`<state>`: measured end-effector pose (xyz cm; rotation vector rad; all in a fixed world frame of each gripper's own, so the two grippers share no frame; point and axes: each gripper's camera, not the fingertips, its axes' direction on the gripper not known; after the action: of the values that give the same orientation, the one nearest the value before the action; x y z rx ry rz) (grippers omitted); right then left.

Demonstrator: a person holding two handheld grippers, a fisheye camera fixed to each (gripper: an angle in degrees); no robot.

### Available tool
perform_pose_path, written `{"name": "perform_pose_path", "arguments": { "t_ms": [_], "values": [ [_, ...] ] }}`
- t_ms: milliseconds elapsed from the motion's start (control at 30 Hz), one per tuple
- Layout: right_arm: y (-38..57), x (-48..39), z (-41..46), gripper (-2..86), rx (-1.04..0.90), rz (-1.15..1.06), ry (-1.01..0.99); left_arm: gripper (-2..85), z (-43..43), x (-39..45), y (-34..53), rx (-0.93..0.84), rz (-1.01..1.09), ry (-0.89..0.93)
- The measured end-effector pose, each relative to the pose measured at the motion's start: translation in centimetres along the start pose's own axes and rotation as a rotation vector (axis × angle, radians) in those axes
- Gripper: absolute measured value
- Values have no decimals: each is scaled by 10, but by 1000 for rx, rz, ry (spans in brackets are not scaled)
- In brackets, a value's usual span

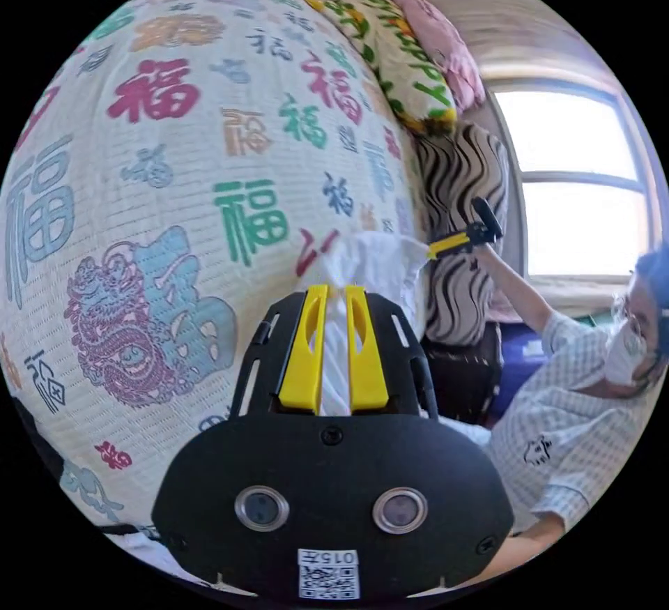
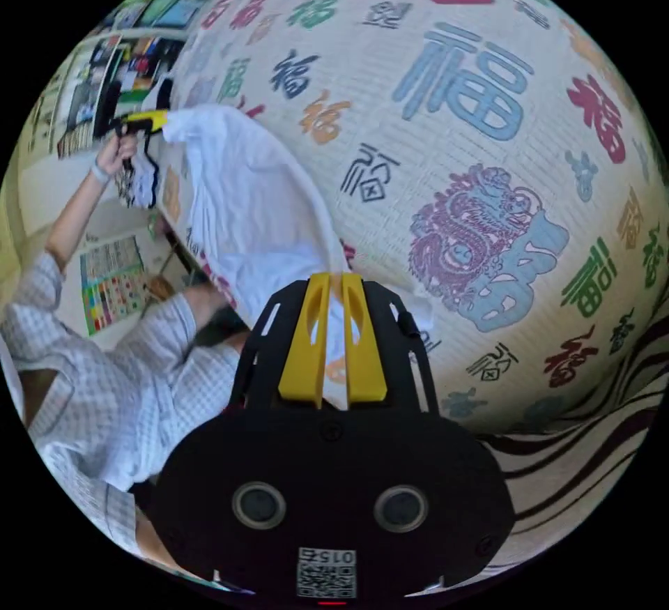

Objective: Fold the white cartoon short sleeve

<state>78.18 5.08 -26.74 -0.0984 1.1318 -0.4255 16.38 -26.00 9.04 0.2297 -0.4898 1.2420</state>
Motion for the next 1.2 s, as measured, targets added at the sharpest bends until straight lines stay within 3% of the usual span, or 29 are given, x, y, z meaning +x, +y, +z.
{"name": "perform_pose_path", "arguments": {
  "t_ms": [100,167,300,533,633,900,1100,1200],
  "values": [
    [24,-14,-2,42,253,-86,-140,60,18,3,22,35,57,-14],
    [49,-41,12,53,294,-183,-132,64,37,9,47,-24,72,-38],
    [95,-89,81,83,194,-244,13,78,102,1,110,-184,-52,38],
    [110,-84,155,59,50,-222,124,82,184,-41,140,-197,-308,130],
    [115,-66,149,38,54,-188,74,47,197,-58,133,-163,-372,120],
    [165,-13,85,18,204,-68,-149,-1,160,-74,125,-8,-494,358],
    [177,11,32,15,250,-102,-172,-2,143,-61,74,-199,-364,371],
    [178,17,23,13,227,-136,-220,-2,145,-70,75,-293,-394,325]
  ]
}}
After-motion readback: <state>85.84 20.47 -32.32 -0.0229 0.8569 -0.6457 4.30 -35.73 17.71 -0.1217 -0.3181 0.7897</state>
